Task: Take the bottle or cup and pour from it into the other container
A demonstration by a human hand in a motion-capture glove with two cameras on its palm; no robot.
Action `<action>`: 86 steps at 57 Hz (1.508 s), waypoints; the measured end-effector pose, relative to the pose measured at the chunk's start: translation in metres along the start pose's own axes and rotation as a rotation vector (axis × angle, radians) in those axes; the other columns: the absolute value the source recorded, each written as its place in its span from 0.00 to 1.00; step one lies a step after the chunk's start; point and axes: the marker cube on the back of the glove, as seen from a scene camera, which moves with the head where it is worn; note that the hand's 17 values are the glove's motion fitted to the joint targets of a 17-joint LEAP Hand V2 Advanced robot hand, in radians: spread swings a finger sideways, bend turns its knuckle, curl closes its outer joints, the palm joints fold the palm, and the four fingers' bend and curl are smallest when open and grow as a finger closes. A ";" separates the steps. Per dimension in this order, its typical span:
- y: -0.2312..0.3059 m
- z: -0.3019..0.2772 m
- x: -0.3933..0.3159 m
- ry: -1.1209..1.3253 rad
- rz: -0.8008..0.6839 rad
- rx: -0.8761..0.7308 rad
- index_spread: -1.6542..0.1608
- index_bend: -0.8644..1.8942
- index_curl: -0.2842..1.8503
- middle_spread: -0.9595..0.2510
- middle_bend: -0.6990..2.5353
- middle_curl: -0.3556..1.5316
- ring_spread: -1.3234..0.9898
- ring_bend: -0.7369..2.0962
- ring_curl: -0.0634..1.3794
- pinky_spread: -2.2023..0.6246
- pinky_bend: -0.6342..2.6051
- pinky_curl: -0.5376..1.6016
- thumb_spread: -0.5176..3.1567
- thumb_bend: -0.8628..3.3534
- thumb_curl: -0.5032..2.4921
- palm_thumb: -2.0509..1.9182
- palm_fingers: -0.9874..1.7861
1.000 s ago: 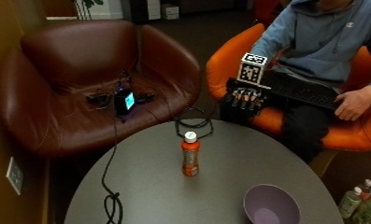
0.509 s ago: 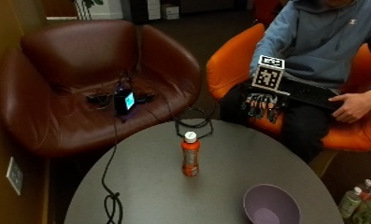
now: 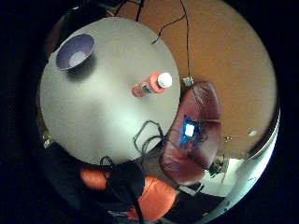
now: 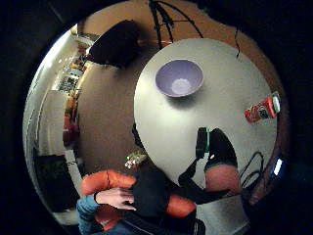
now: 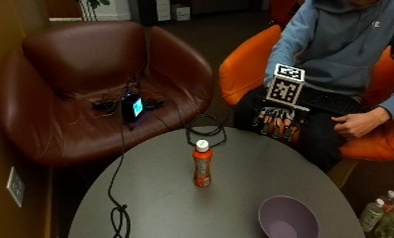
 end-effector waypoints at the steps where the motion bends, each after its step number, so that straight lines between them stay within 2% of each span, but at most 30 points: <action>1: -0.002 -0.001 0.001 0.004 0.000 -0.002 0.69 0.37 0.26 0.69 0.27 0.33 0.54 0.38 0.23 0.86 0.33 0.41 0.41 0.20 0.34 0.74 0.43; 50: -0.052 -0.005 0.059 0.060 0.048 -0.016 0.70 0.37 0.26 0.70 0.27 0.34 0.54 0.38 0.25 0.86 0.33 0.41 0.41 0.20 0.35 0.74 0.43; 86: -0.018 0.005 0.181 -0.002 0.233 -0.018 0.70 0.37 0.26 0.70 0.27 0.34 0.54 0.38 0.25 0.86 0.33 0.41 0.41 0.20 0.33 0.70 0.44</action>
